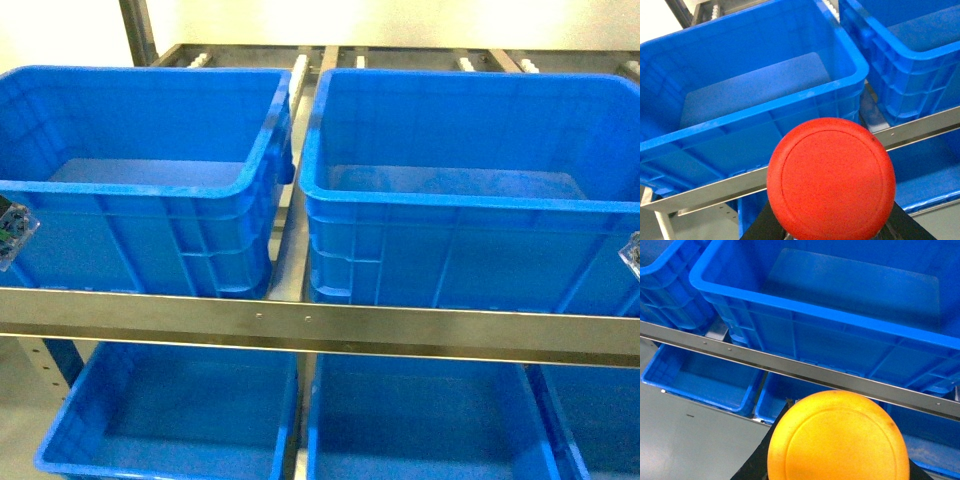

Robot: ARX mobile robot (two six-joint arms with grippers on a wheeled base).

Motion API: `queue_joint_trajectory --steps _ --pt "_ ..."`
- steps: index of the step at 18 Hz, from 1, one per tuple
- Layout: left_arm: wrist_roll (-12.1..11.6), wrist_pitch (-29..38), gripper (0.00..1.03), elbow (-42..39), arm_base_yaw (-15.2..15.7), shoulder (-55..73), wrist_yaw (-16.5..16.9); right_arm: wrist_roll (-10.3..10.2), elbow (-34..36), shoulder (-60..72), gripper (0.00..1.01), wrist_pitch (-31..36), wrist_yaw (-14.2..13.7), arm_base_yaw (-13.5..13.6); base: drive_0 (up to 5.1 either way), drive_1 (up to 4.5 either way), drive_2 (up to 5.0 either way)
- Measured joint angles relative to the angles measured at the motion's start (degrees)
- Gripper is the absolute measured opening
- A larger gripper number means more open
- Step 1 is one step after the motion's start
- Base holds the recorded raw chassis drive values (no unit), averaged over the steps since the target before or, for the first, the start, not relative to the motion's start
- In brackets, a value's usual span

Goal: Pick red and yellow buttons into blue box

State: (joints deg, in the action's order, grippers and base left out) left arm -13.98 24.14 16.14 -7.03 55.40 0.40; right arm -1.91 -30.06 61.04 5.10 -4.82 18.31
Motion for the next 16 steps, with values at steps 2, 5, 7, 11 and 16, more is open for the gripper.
queue_joint_trajectory --steps 2,5,7,11,16 --pt "0.0 0.2 0.23 0.0 0.0 0.0 0.0 0.0 0.0 0.0 0.26 0.0 0.0 0.0 4.8 -2.32 -2.3" --pt "0.0 -0.1 0.23 0.0 0.0 0.0 0.0 0.0 0.0 0.0 0.26 -0.1 0.0 0.0 4.8 -2.32 -2.3" --pt "0.0 0.1 0.23 0.0 0.0 0.0 0.0 0.0 0.0 0.0 0.26 0.0 0.0 0.0 4.8 -2.32 -2.3" --pt "0.0 0.1 0.23 0.0 0.0 0.0 0.0 0.0 0.0 0.0 0.26 0.0 0.0 0.0 4.8 -2.32 -2.3" --pt "0.0 0.0 0.23 0.0 0.0 0.0 0.0 0.0 0.0 0.0 0.26 0.0 0.0 0.0 4.8 -2.32 -2.3"
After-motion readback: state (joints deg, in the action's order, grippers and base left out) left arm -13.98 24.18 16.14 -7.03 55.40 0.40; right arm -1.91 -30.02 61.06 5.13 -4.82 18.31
